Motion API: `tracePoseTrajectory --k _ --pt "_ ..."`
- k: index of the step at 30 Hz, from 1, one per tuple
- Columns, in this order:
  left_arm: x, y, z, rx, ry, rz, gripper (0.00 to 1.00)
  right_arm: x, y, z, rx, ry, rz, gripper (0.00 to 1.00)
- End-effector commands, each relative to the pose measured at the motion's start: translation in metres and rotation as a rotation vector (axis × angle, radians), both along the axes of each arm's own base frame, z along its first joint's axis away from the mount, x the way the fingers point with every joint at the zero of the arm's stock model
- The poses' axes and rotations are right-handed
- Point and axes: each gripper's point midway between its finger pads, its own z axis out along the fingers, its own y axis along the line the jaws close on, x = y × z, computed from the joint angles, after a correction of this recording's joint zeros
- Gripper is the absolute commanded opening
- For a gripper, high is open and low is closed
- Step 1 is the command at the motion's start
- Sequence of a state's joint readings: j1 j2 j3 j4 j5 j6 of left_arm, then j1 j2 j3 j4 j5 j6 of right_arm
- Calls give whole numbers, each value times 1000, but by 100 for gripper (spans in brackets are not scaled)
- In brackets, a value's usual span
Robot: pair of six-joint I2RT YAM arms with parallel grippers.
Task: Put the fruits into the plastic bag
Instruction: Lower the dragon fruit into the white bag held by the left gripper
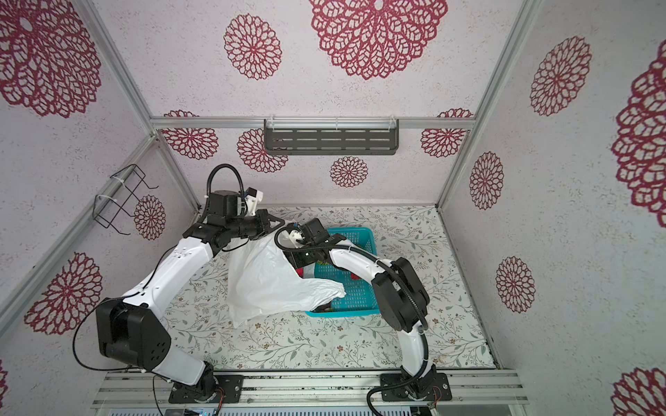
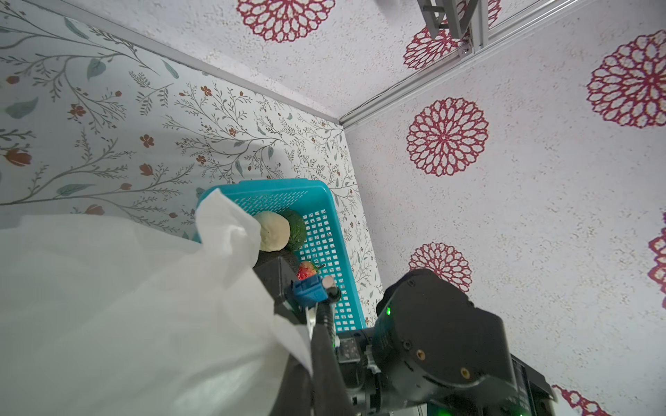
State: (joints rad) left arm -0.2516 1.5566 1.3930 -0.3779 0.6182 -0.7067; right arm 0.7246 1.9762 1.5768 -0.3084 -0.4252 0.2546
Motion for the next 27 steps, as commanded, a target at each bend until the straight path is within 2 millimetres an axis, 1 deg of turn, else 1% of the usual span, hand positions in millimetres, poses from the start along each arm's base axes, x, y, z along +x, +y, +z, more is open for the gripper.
tracePoseTrajectory --k 1,4,5,6,8,11,15,18,20,21,22,24,25,27 --pt "-6 7 20 -6 -72 -5 0 20 -60 -16 -230 -43 -191 14" --pt "-9 11 21 9 -75 -8 0 34 -94 -14 -315 -81 -313 14" --pt "-10 12 21 15 -75 -8 0 36 -101 -12 -329 -88 -342 14" --pt "-10 13 20 17 -73 -8 0 38 -108 -9 -335 -96 -365 14" --pt "-9 13 19 20 -68 -7 0 37 -110 -3 -323 -113 -369 14" --pt "-8 12 14 17 -52 -8 0 30 -98 9 -245 -126 -320 14" --pt "-4 7 8 4 -29 -8 0 18 -74 25 -140 -146 -226 15" --pt "-2 3 5 4 -26 -14 0 10 -59 25 -99 -130 -165 18" --pt "-1 1 2 6 -22 -16 0 6 -52 18 -100 -110 -142 20" --pt "0 -1 2 6 -21 -17 0 5 -50 13 -105 -98 -138 23" --pt "1 -1 2 6 -20 -17 0 4 -48 7 -108 -83 -132 31" --pt "1 -2 2 6 -20 -17 0 3 -46 -2 -113 -59 -131 51" --pt "3 -1 1 9 -21 -14 0 2 -45 -3 -113 -55 -131 58" --pt "3 0 0 16 -23 -9 0 2 -46 1 -105 -63 -131 68"
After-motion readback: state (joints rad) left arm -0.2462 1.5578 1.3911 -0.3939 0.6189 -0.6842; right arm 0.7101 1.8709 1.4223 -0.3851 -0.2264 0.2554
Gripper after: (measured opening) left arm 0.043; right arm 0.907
